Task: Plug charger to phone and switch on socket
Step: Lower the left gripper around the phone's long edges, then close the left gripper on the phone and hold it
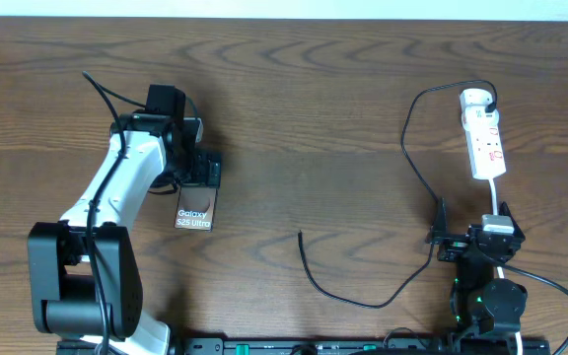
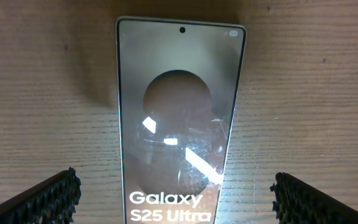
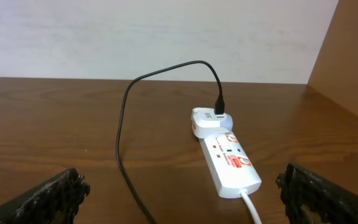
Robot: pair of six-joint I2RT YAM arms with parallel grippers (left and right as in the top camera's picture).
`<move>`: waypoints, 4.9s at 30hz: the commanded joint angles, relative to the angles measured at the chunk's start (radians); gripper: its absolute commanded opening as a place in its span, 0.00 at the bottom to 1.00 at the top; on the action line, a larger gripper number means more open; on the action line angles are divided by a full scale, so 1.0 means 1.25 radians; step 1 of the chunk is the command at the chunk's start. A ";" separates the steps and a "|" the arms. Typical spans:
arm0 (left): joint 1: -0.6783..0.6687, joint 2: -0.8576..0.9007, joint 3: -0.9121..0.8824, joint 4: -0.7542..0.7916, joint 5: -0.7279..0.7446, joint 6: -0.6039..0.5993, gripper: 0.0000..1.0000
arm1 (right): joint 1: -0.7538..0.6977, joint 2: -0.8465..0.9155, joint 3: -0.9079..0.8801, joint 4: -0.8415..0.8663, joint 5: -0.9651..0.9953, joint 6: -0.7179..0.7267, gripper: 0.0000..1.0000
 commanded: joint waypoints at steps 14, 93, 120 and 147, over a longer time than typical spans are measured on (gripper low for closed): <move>0.000 -0.001 -0.070 0.062 -0.010 0.002 0.98 | 0.006 -0.004 -0.001 -0.003 -0.002 -0.007 0.99; -0.043 0.072 -0.078 0.097 -0.052 0.002 0.98 | 0.006 -0.004 -0.001 -0.003 -0.002 -0.007 0.99; -0.043 0.072 -0.101 0.136 -0.092 0.002 0.98 | 0.006 -0.004 -0.001 -0.003 -0.002 -0.007 0.99; -0.043 0.072 -0.126 0.150 -0.088 0.002 0.98 | 0.006 -0.004 -0.001 -0.003 -0.002 -0.007 0.99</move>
